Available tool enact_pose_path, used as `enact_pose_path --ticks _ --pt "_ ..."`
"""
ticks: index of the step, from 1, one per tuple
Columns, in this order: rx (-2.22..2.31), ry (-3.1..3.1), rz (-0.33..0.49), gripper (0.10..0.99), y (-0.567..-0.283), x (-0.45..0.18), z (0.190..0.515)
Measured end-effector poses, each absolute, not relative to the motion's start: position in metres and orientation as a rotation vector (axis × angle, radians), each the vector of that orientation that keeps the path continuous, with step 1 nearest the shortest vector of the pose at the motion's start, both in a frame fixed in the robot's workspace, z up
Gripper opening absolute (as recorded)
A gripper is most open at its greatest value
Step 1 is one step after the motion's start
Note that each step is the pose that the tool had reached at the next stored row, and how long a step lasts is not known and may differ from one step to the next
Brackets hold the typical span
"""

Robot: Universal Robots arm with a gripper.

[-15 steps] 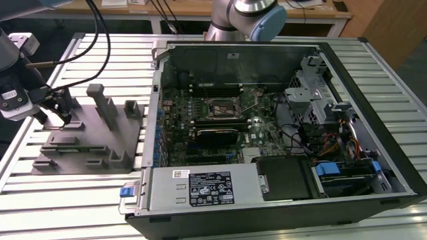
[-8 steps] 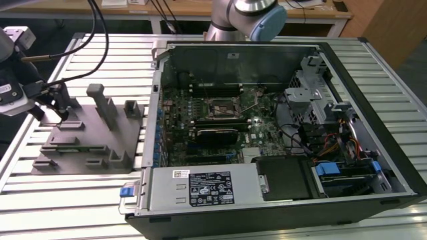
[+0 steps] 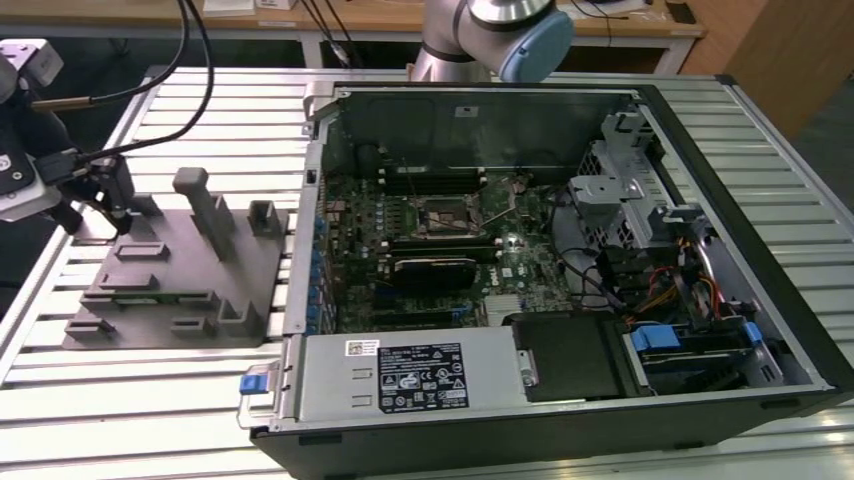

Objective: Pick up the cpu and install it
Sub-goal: 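Pick up the cpu and move it towards the insertion slot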

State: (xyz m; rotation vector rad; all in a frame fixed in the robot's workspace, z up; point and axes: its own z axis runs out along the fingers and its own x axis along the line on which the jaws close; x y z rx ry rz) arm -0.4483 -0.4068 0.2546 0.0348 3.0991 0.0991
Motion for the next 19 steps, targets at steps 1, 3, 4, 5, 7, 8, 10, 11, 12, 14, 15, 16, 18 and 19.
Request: enact_pose_path --ticks 1,3,4,5,7,8,10,11,12,14,15,16,18,19 --pt "0.035 3.099 0.099 0.541 -0.407 -0.448 0.256" --pt "0.035 3.099 0.099 0.541 -0.407 -0.448 0.258" --pt "0.035 3.099 0.099 0.541 -0.407 -0.448 0.259" --pt "0.035 3.099 0.099 0.541 -0.407 -0.448 0.260" --pt "0.035 3.099 0.099 0.541 -0.407 -0.448 0.263" --pt "0.035 3.099 0.099 0.541 -0.407 -0.448 0.264" --pt "0.035 3.099 0.099 0.541 -0.407 -0.448 0.266" --pt "0.035 3.099 0.099 0.541 -0.407 -0.448 0.267" --pt "0.035 3.099 0.099 0.541 -0.407 -0.448 0.268" --pt "0.035 3.099 0.099 0.541 -0.407 -0.448 0.271" --pt "0.035 3.099 0.099 0.541 -0.407 -0.448 0.272" --pt "0.035 3.099 0.099 0.541 -0.407 -0.448 0.273" --pt "0.035 3.099 0.099 0.541 -0.407 -0.448 0.276" --pt "0.035 3.099 0.099 0.541 -0.407 -0.448 0.277"
